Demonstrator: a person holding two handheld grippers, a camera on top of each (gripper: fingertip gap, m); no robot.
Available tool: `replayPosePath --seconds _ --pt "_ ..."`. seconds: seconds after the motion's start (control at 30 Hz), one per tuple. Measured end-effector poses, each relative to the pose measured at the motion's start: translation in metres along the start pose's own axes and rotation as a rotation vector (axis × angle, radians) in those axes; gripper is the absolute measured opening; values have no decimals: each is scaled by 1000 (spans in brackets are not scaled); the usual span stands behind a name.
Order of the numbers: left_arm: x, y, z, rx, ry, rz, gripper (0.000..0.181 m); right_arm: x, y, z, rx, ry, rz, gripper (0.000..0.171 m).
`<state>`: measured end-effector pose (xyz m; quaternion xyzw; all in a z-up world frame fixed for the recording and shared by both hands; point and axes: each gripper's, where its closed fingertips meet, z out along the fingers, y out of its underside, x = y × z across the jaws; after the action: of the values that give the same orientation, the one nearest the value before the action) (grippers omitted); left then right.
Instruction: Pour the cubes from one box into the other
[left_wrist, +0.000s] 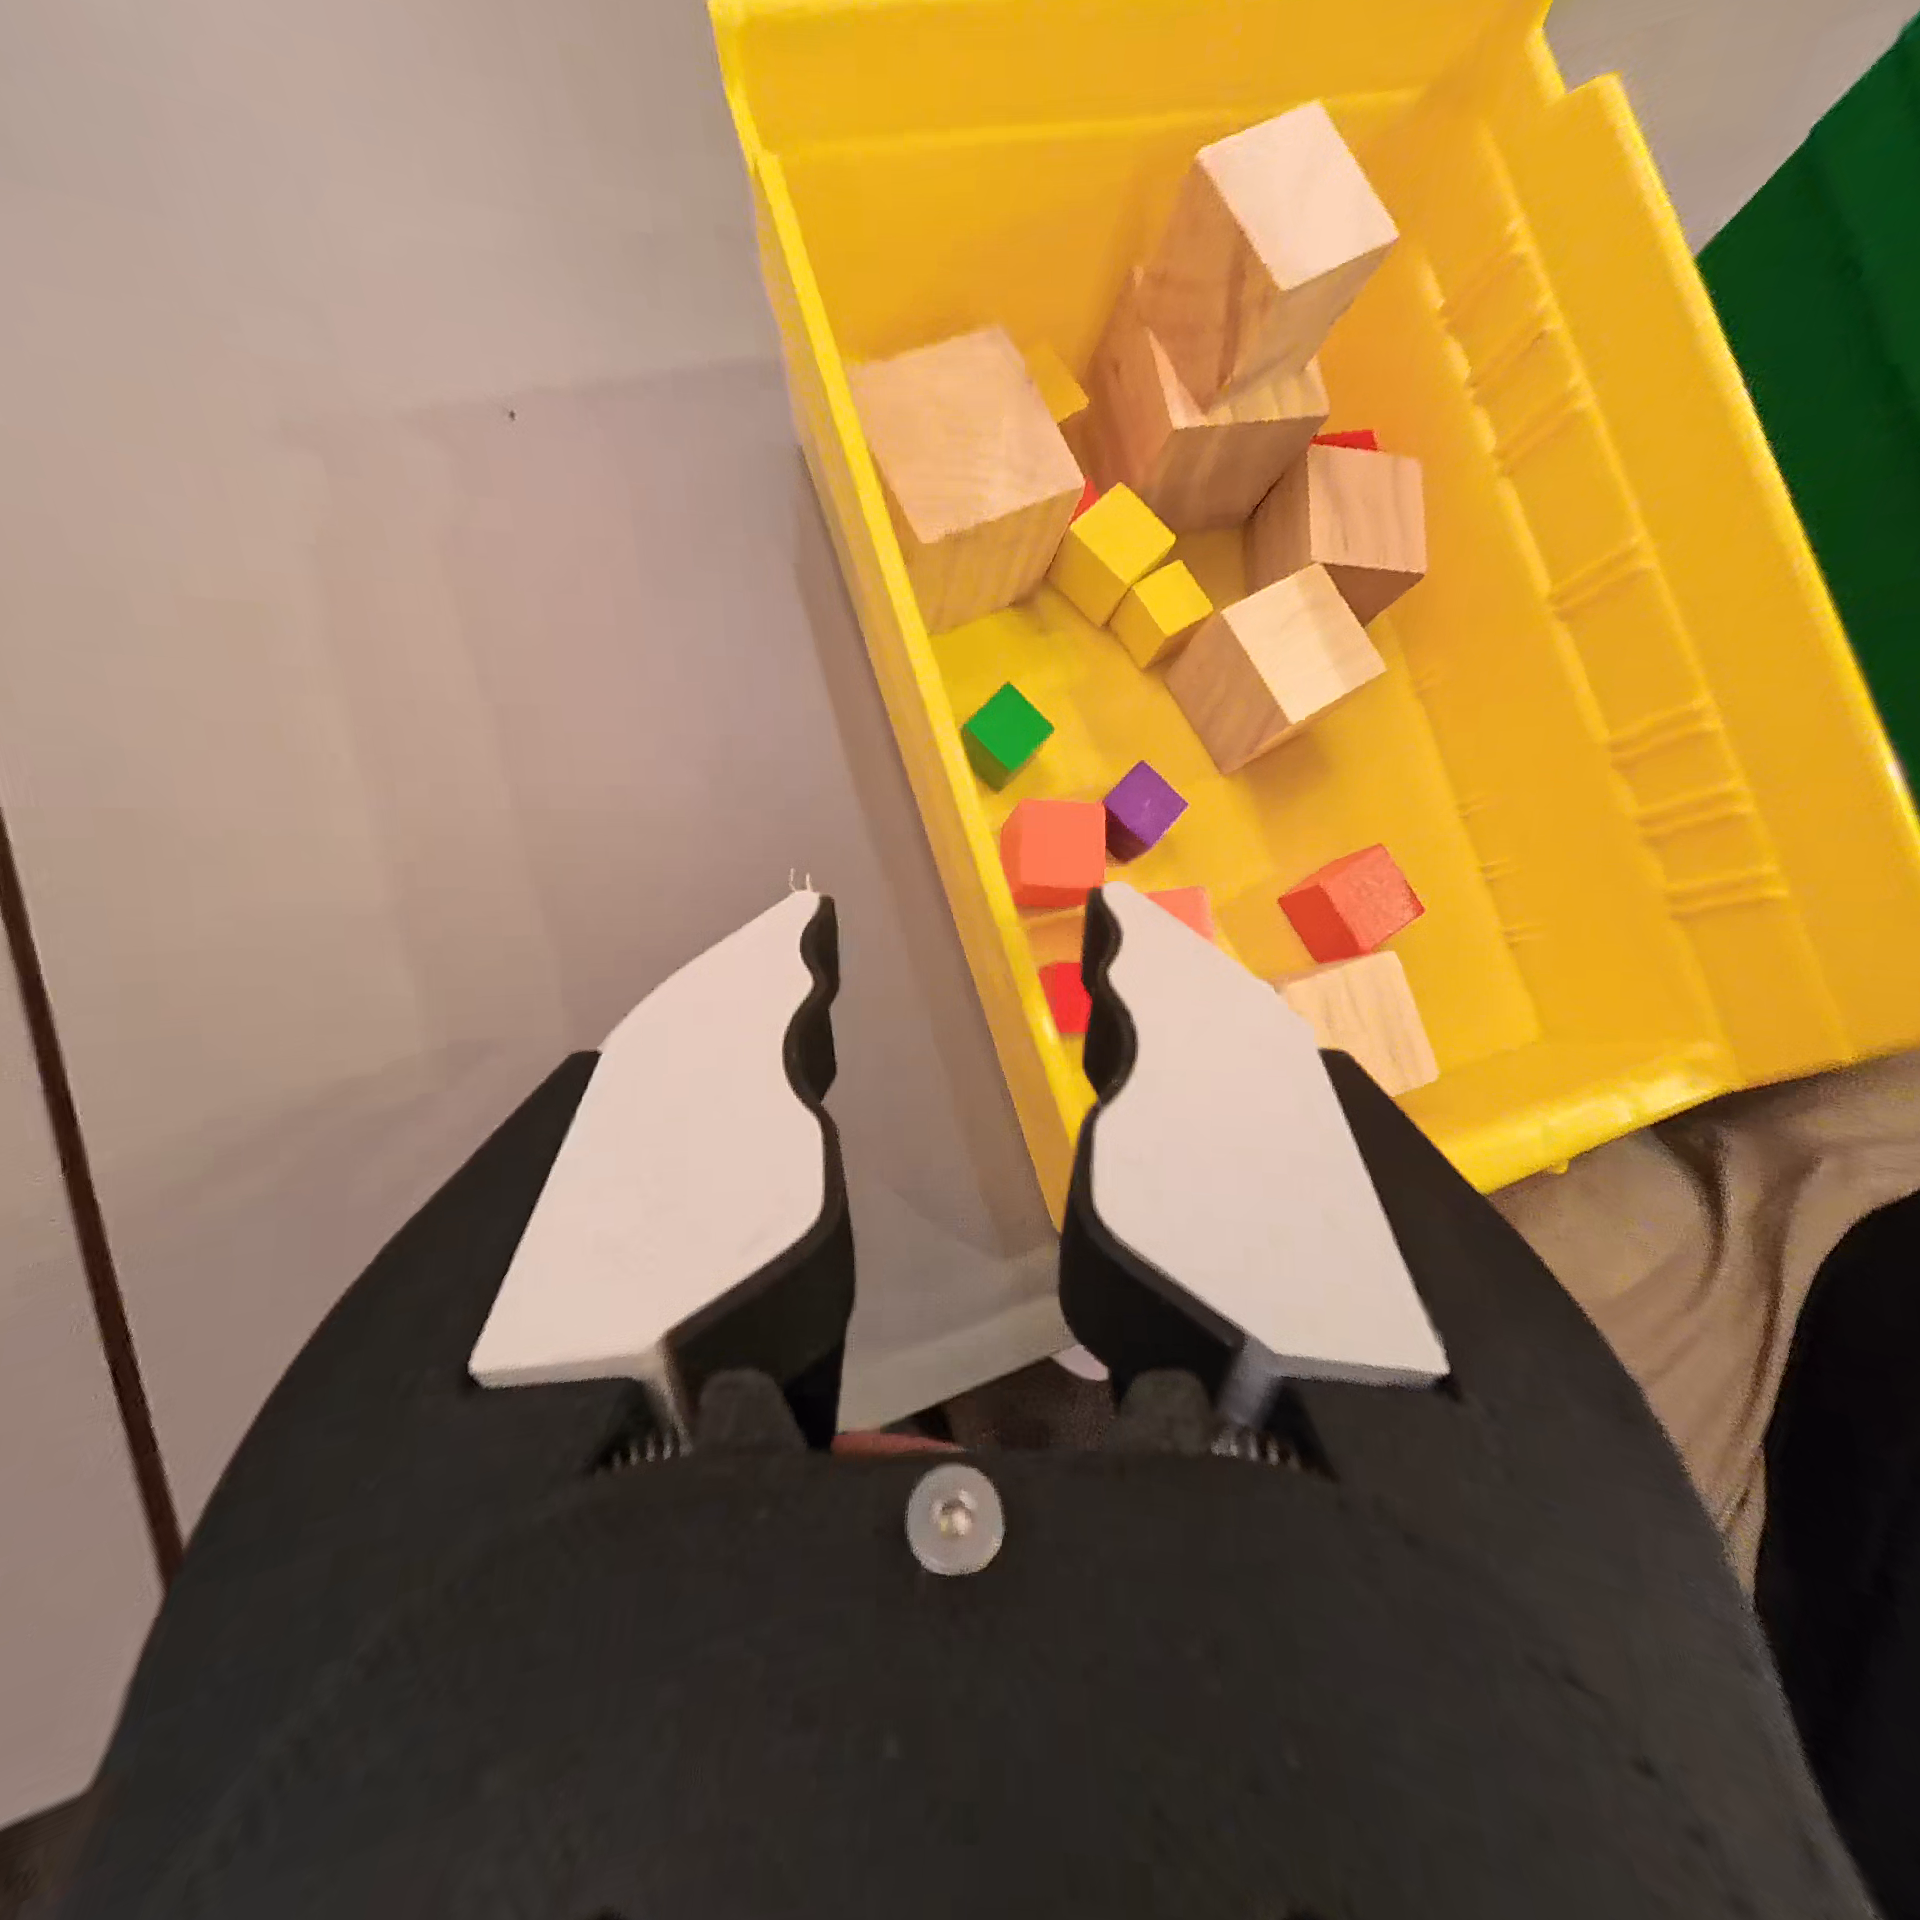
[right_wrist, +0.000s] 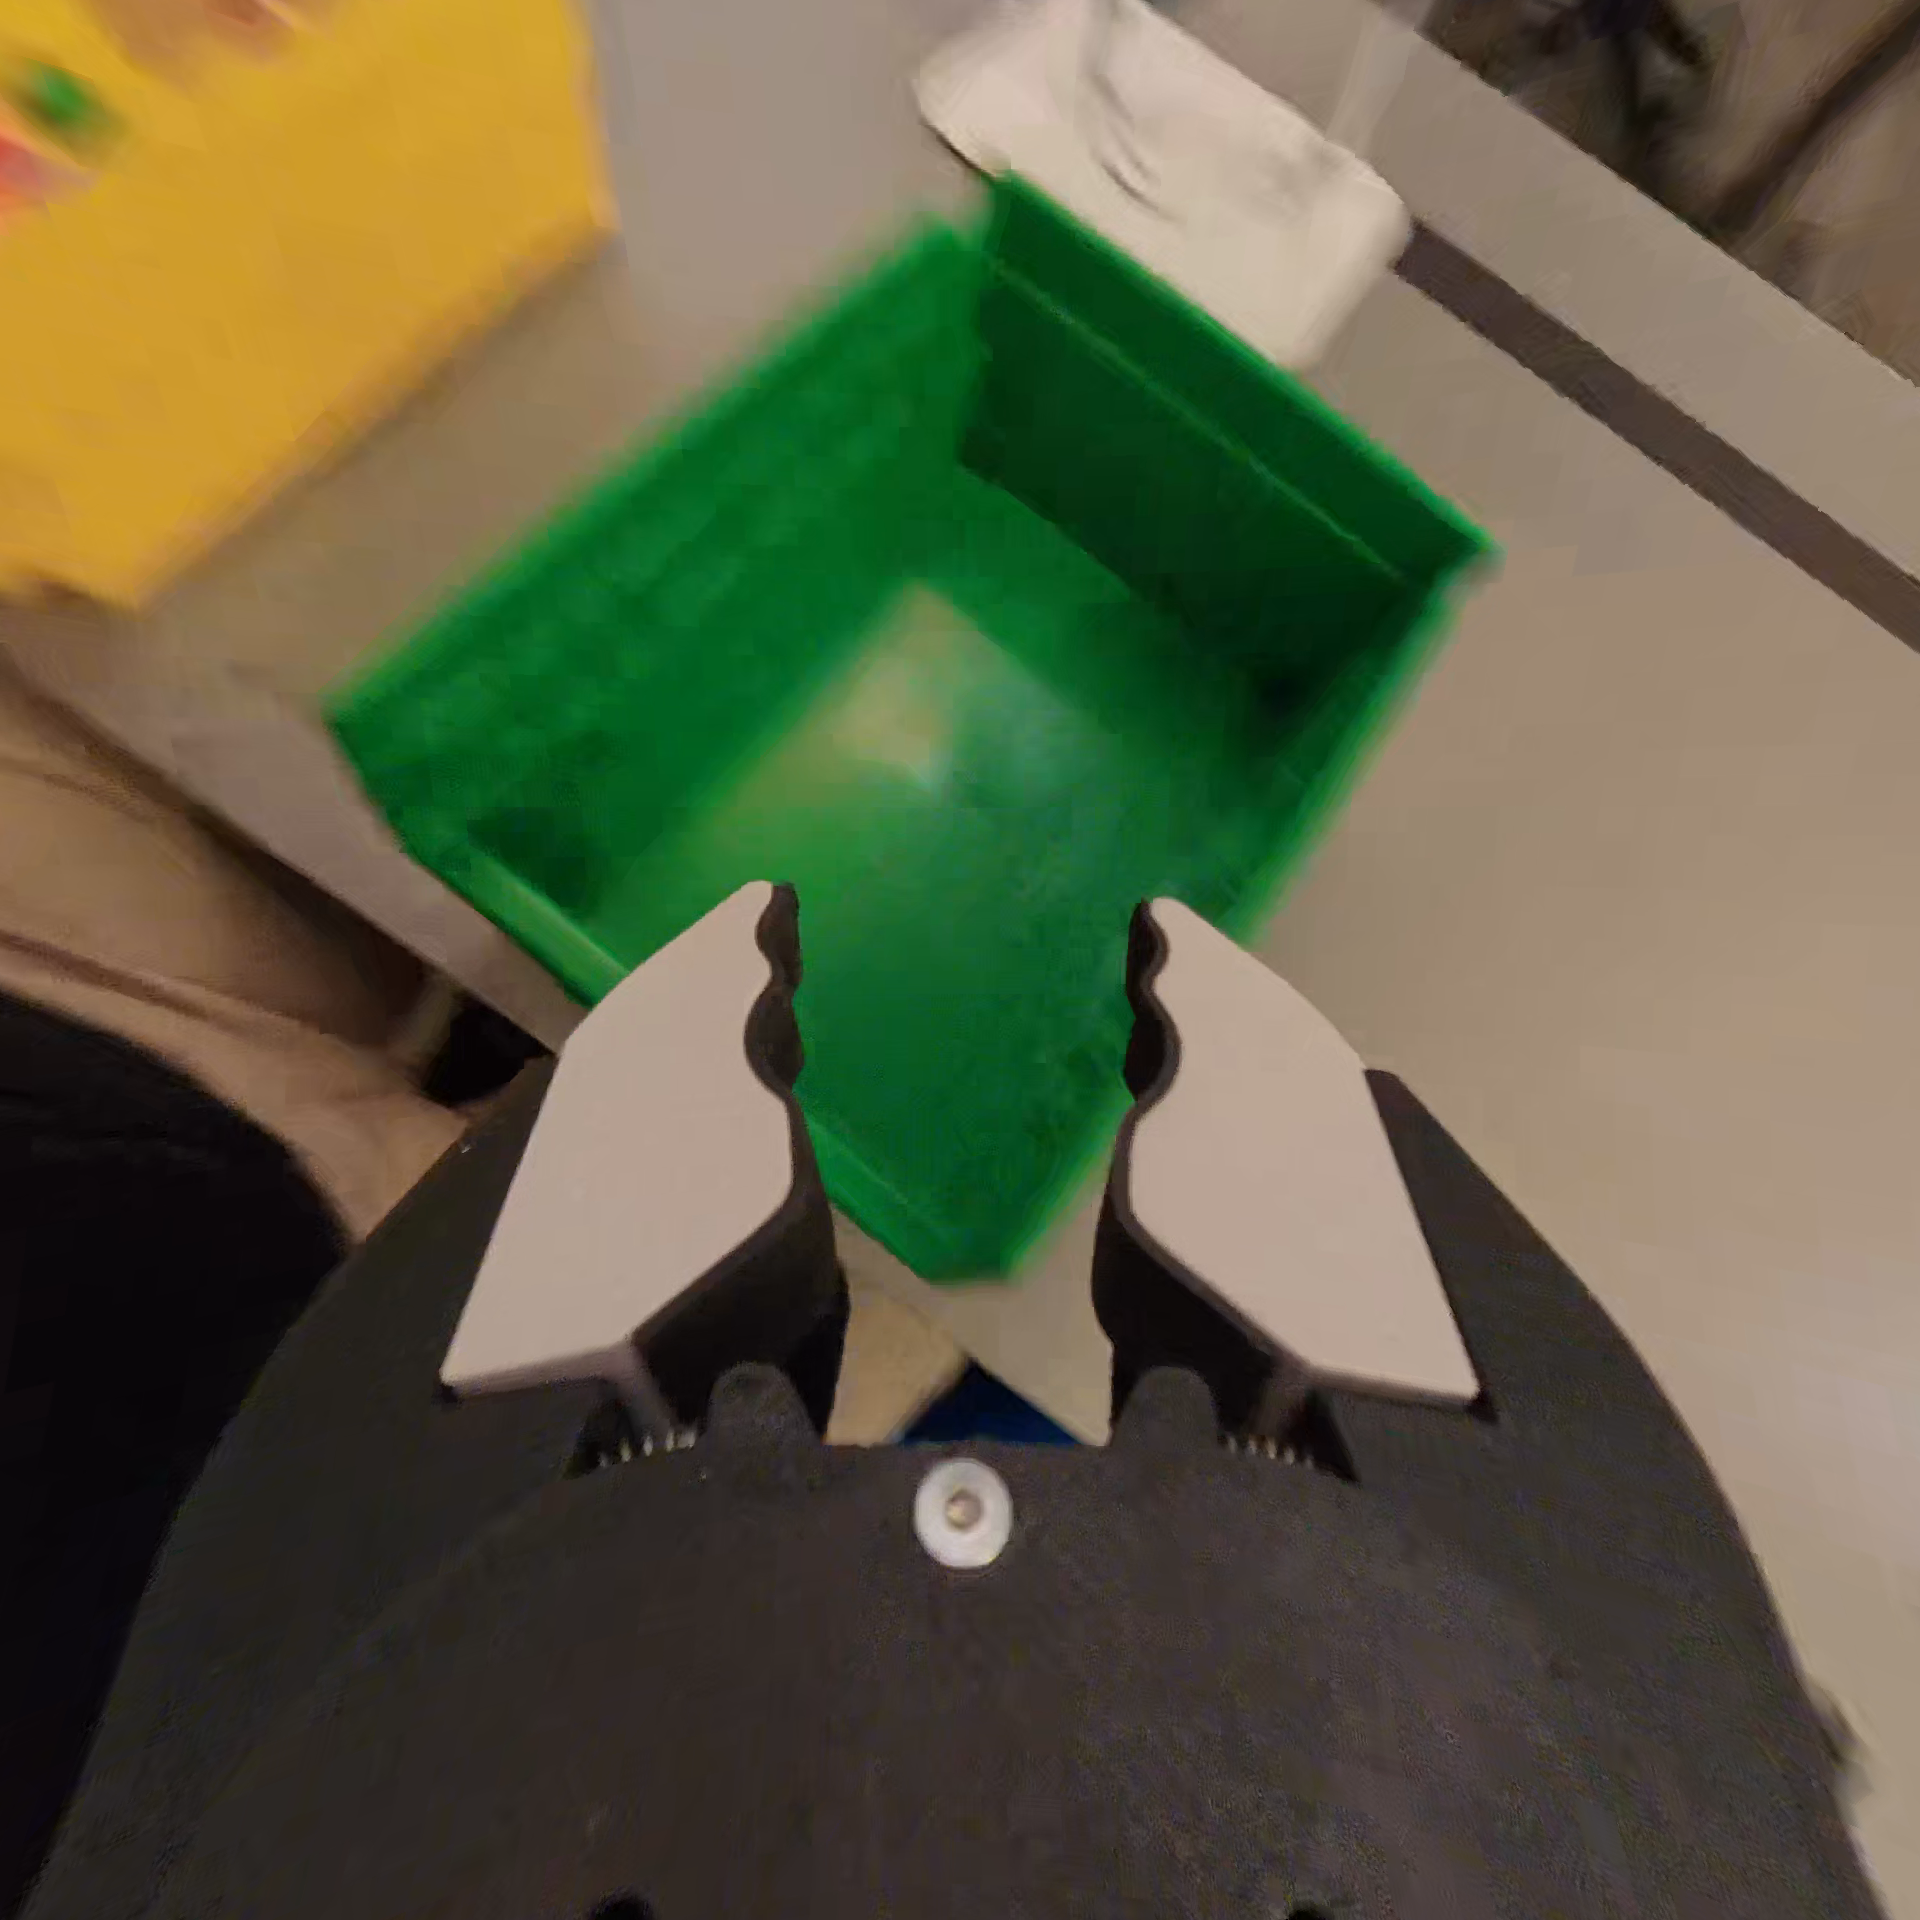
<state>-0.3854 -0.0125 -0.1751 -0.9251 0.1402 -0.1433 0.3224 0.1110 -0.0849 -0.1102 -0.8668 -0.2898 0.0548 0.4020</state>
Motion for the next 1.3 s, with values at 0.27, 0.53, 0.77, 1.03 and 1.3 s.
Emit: replayPosePath --seconds 0.27,0.53,0.77,1.03,1.3 --pt "-14 -46 45 -103 0 87 52 -127 -121 129 -145 -425 -81 59" --pt "-23 -61 83 -269 28 155 37 -174 -154 237 -394 -493 -96 54" --pt "-29 -54 106 -365 10 160 18 -175 -136 265 -592 -431 -187 30" --pt "-33 -66 108 -368 -50 190 6 -165 -139 270 -539 -469 -166 12" --pt "-18 -95 114 -369 -69 256 4 -147 -138 260 -497 -516 -88 9"
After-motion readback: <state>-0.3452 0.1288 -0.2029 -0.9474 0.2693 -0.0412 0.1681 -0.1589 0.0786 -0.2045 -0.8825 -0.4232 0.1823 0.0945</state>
